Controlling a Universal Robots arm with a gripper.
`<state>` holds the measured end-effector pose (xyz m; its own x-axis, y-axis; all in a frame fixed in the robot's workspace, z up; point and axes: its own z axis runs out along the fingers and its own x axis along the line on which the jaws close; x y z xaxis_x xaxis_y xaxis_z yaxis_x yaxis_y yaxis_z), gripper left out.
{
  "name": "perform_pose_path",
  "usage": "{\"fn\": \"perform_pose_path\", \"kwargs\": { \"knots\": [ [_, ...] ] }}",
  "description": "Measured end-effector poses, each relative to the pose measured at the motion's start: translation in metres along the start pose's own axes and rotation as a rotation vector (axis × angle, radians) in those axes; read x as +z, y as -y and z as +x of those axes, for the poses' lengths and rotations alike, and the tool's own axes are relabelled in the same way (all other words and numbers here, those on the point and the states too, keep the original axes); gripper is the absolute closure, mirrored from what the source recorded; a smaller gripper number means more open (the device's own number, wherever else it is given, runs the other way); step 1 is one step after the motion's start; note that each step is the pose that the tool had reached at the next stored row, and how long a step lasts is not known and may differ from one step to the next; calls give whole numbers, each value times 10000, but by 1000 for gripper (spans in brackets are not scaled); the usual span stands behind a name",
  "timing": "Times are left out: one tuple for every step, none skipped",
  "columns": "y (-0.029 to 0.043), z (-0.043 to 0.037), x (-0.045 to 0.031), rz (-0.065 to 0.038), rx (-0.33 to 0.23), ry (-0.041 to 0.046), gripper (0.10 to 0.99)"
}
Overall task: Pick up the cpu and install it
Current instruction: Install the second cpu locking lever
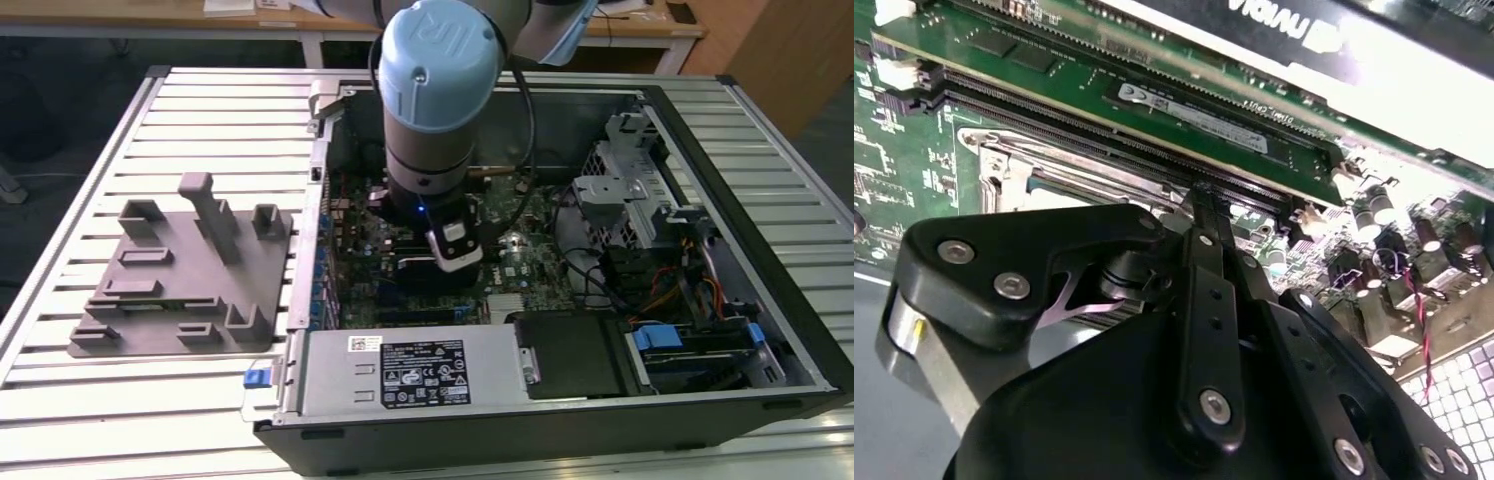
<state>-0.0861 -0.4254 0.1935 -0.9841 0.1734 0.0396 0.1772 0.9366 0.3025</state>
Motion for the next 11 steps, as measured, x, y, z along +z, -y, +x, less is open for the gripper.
{"fn": "perform_pose_path", "kwargs": {
  "knots": [
    [1,1,4,-50,1,-9,980],
    [2,1,7,-93,1,-17,980],
    [3,1,12,-114,1,-20,980],
    [5,2,17,-123,0,-21,980],
    [7,2,22,-130,0,-24,980],
    [9,3,28,-138,0,-27,980],
    [11,4,32,-144,1,-27,980],
    [12,5,37,-149,1,-27,980],
    [13,5,39,-149,2,-28,980],
    [14,5,43,-152,1,-27,980],
    [15,6,48,-154,2,-27,980]
  ]
}}
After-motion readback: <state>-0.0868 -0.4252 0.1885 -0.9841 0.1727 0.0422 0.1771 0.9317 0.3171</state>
